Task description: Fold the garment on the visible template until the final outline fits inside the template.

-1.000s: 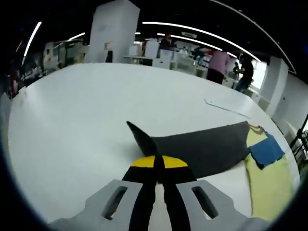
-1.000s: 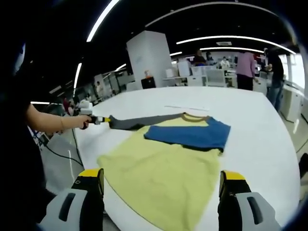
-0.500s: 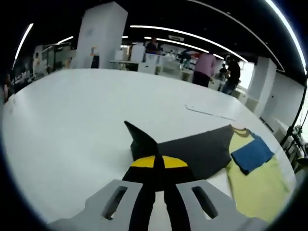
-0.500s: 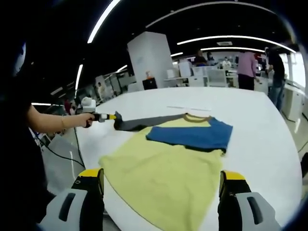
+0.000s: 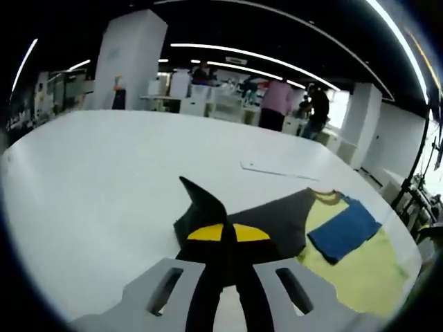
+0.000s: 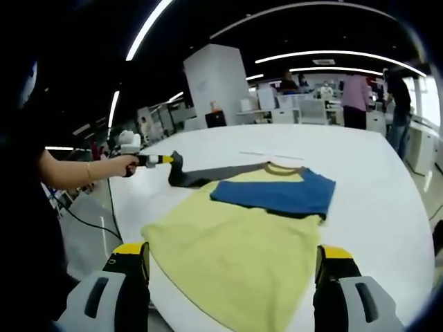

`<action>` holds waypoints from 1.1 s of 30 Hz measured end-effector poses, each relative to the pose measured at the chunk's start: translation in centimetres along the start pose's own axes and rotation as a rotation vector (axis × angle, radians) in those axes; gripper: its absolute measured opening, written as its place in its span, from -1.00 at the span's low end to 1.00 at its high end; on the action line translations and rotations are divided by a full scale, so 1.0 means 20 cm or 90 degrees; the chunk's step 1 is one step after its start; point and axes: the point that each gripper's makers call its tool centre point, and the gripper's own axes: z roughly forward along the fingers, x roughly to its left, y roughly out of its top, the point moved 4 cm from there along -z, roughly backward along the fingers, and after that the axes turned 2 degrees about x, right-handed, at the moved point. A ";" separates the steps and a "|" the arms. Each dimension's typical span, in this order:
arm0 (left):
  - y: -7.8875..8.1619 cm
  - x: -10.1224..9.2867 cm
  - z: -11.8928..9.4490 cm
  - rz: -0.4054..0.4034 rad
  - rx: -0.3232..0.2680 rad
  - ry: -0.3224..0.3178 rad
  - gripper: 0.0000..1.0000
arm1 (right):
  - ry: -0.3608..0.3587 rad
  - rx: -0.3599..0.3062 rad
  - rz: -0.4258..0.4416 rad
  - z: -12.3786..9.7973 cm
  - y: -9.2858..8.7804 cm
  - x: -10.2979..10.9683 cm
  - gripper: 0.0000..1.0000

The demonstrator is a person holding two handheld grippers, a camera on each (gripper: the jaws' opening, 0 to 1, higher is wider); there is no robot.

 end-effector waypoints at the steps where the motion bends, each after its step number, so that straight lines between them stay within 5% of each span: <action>1: 0.00 0.00 0.00 -0.001 -0.001 -0.002 -1.00 | 0.000 0.000 0.000 0.00 0.00 0.00 0.98; 33: 0.10 -0.53 0.12 -0.017 -0.027 -0.121 -1.00 | -0.008 -0.002 -0.002 -0.01 0.00 0.02 0.98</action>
